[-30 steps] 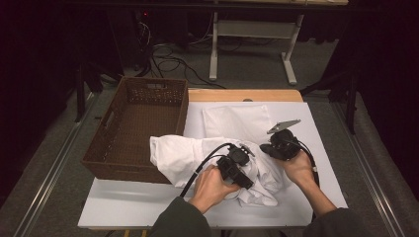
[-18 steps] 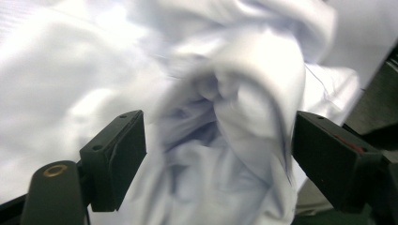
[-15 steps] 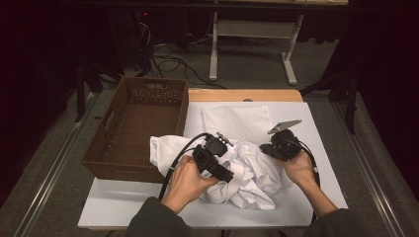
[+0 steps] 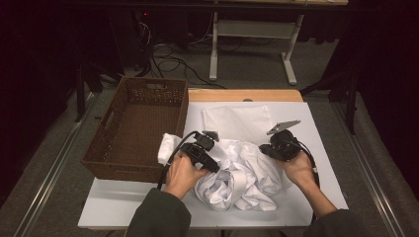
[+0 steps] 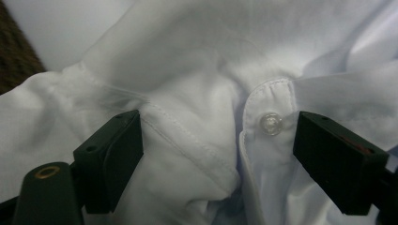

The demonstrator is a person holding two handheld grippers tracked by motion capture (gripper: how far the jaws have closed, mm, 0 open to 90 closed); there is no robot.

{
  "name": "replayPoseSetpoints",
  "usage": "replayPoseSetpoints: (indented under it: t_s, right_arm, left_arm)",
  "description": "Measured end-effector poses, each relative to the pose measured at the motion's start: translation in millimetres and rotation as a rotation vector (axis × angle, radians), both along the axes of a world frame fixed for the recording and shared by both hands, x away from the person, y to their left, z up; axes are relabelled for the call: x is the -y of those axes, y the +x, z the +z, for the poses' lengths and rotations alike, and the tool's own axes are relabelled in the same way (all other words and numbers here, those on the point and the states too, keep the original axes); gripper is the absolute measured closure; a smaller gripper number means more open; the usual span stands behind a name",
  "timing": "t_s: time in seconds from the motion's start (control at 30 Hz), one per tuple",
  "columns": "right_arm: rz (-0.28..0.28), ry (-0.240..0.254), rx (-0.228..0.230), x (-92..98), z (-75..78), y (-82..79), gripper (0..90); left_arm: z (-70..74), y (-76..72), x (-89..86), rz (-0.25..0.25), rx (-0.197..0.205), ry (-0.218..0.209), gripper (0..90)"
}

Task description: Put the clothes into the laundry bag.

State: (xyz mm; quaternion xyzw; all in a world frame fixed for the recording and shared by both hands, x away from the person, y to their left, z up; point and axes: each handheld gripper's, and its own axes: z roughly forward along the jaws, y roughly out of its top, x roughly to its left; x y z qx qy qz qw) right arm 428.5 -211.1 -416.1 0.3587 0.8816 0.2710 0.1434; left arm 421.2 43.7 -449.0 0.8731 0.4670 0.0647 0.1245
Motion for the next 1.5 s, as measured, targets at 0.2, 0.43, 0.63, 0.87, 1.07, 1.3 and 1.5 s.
replayPoseSetpoints:
  t_s: [0.2,0.43,0.63,0.87,1.07,1.3,1.5]
  right_arm:
    - [-0.002,0.004,-0.004,1.2,-0.5,0.6,89.9]
    - [-0.004,0.006,0.0,1.1,0.3,0.9,89.9]
    - [-0.008,0.025,-0.005,1.1,1.0,1.3,89.9]
    - [0.028,0.03,0.011,-14.5,3.2,-1.8,89.9]
    - [0.04,0.027,0.021,-21.7,5.7,-2.6,90.0]
    - [0.046,0.063,0.018,-20.5,7.4,-4.4,90.0]
    - [0.097,0.067,0.027,-29.3,9.4,-12.4,90.0]
  left_arm:
    - [-35.6,10.4,7.5,0.034,-0.055,-0.004,22.8]
    - [-27.5,3.4,-3.7,0.0,-0.006,-0.159,75.0]
    - [4.2,-19.9,-14.4,-0.039,0.114,-0.355,76.6]
    - [28.6,-34.9,1.9,-0.181,0.162,-0.435,76.6]
    - [25.7,-34.8,30.7,-0.265,0.146,-0.434,76.7]
    - [-4.8,-17.3,56.0,-0.234,0.069,-0.354,77.0]
    - [-15.8,3.1,58.7,-0.144,0.077,-0.272,77.5]
